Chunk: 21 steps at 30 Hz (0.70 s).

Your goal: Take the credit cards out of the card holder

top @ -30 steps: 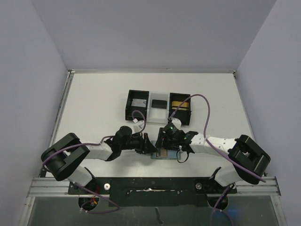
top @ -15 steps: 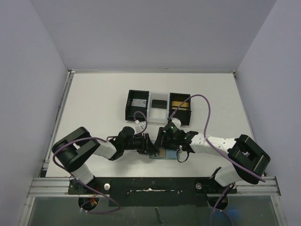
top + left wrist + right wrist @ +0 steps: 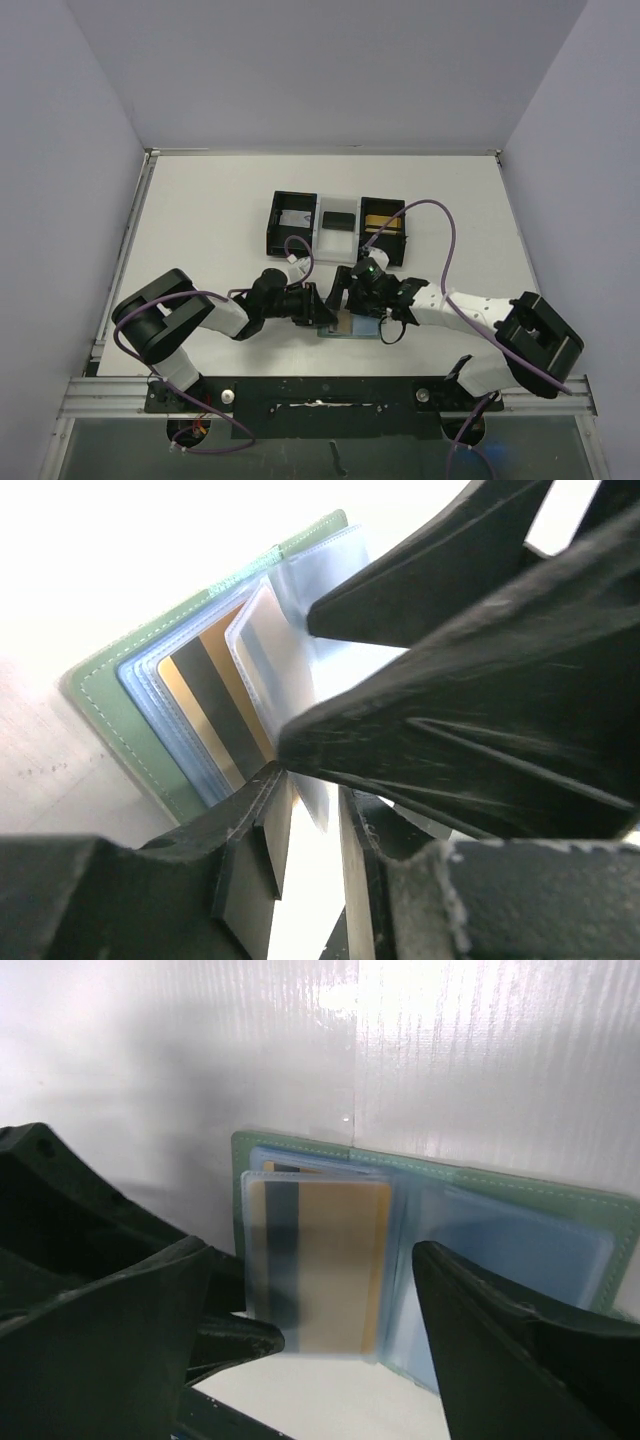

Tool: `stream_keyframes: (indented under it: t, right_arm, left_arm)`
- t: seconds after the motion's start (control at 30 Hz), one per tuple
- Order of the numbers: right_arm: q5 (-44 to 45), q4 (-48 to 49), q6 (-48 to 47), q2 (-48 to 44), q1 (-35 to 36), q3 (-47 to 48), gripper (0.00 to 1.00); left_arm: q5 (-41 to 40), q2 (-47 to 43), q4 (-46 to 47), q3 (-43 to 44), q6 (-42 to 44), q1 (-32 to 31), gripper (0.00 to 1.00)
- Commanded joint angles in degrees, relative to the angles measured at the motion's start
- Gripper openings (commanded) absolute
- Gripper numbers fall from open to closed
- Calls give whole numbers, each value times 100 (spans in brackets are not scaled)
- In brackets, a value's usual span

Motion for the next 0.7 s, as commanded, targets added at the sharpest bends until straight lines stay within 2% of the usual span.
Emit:
stream_keyframes:
  t: [0.0,0.17,0.4,0.53,0.67]
  right_arm:
    - [338,-271,-122,-621,-46,212,87]
    - [1209,-941,-39,-1341,-46,287,99]
    - [2465,-1121,167,-2513,-43,-289,98]
    - [2517,-1277,-176,-2976,-45,-450,98]
    - [2560,-1541,133,-3477,-61,-619,98]
  left_arm:
    - [-86,-160,193,231,132,-28,27]
    - [-33,-145,264,300,122,-30,33]
    - [203,-129,182,465,130,-38,35]
    - [207,-146,-164,727,235,-120,35]
    - [173,-111,-396,952,288,-215,36]
